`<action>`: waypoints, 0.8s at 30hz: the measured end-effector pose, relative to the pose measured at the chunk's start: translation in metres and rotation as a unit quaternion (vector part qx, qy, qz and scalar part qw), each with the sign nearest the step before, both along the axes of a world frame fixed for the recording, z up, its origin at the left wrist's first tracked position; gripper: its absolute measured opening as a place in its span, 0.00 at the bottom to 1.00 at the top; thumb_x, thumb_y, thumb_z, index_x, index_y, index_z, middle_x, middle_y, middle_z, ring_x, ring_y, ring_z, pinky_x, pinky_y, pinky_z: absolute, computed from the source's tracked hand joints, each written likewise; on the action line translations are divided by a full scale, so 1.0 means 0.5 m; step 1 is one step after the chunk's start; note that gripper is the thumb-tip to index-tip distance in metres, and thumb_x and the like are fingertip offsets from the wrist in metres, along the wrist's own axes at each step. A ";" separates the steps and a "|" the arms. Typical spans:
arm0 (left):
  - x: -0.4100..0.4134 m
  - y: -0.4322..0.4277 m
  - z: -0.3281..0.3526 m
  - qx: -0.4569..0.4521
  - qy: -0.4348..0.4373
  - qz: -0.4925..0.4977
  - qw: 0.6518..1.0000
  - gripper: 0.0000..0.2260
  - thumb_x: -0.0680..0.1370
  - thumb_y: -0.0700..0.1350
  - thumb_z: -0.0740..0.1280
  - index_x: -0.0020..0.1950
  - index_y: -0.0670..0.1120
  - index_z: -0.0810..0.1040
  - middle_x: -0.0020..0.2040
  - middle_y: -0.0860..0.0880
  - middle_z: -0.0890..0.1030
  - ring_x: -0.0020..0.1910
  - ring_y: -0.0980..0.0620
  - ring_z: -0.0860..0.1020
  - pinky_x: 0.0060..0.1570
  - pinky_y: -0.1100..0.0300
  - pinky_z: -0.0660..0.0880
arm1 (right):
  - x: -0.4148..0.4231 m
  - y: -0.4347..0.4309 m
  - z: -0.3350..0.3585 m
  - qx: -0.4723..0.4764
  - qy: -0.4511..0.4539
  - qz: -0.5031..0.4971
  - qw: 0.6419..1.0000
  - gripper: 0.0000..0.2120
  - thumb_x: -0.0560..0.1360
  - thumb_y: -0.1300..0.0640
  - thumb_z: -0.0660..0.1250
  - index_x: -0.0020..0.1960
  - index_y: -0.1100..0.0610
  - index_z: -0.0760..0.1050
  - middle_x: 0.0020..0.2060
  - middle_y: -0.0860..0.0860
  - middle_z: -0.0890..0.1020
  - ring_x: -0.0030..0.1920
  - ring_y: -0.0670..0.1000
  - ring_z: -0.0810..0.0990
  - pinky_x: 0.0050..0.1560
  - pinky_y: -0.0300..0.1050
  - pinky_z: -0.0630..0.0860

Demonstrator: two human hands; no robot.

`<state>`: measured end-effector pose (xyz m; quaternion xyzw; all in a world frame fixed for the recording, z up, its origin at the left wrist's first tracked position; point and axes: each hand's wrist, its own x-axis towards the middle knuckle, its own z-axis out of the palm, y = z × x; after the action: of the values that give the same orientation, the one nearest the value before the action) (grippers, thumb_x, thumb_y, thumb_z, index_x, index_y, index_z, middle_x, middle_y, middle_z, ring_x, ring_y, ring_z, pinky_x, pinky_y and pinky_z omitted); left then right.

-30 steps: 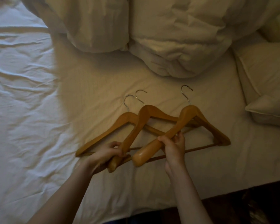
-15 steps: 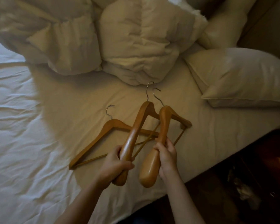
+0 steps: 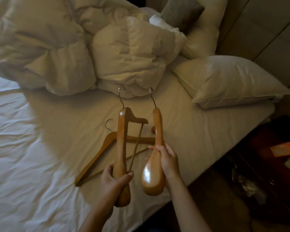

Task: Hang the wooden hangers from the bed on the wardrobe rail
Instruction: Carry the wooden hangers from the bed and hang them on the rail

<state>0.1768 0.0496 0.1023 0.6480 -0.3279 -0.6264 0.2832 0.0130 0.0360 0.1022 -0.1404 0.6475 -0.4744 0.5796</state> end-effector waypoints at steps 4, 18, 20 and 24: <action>0.006 -0.001 0.013 -0.011 -0.010 -0.012 1.000 0.30 0.67 0.43 0.75 0.66 0.47 0.67 0.54 0.45 0.75 0.51 0.47 0.76 0.54 0.49 0.75 | -0.009 0.020 0.018 -0.022 -0.038 -0.054 0.998 0.18 0.72 0.55 0.68 0.61 0.58 0.74 0.47 0.55 0.81 0.41 0.53 0.81 0.35 0.42 0.79; -0.328 0.048 0.048 -0.041 -0.025 -0.241 0.969 0.24 0.69 0.45 0.73 0.63 0.45 0.69 0.45 0.50 0.75 0.42 0.55 0.74 0.39 0.60 0.70 | -0.281 0.245 0.029 0.004 -0.070 -0.225 0.972 0.15 0.73 0.55 0.67 0.60 0.54 0.77 0.50 0.57 0.81 0.45 0.54 0.82 0.45 0.49 0.79; -0.405 0.075 0.049 -0.051 -0.022 -0.278 0.959 0.24 0.70 0.45 0.72 0.63 0.45 0.68 0.44 0.52 0.74 0.41 0.56 0.74 0.37 0.63 0.69 | -0.336 0.288 0.028 0.005 -0.060 -0.256 0.965 0.14 0.74 0.55 0.66 0.59 0.54 0.77 0.49 0.56 0.82 0.45 0.52 0.83 0.46 0.47 0.80; -0.548 0.140 0.046 -0.061 -0.014 -0.354 0.933 0.21 0.72 0.43 0.71 0.61 0.46 0.66 0.41 0.52 0.73 0.34 0.57 0.77 0.23 0.69 0.71 | -0.442 0.386 0.026 0.021 -0.043 -0.316 0.948 0.15 0.76 0.52 0.65 0.60 0.55 0.78 0.52 0.55 0.83 0.48 0.52 0.83 0.48 0.46 0.80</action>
<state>-0.0971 0.1195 0.1255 0.4798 -0.5775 -0.6560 0.0772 -0.2079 0.2291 0.1150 0.1040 0.6431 -0.6249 0.4302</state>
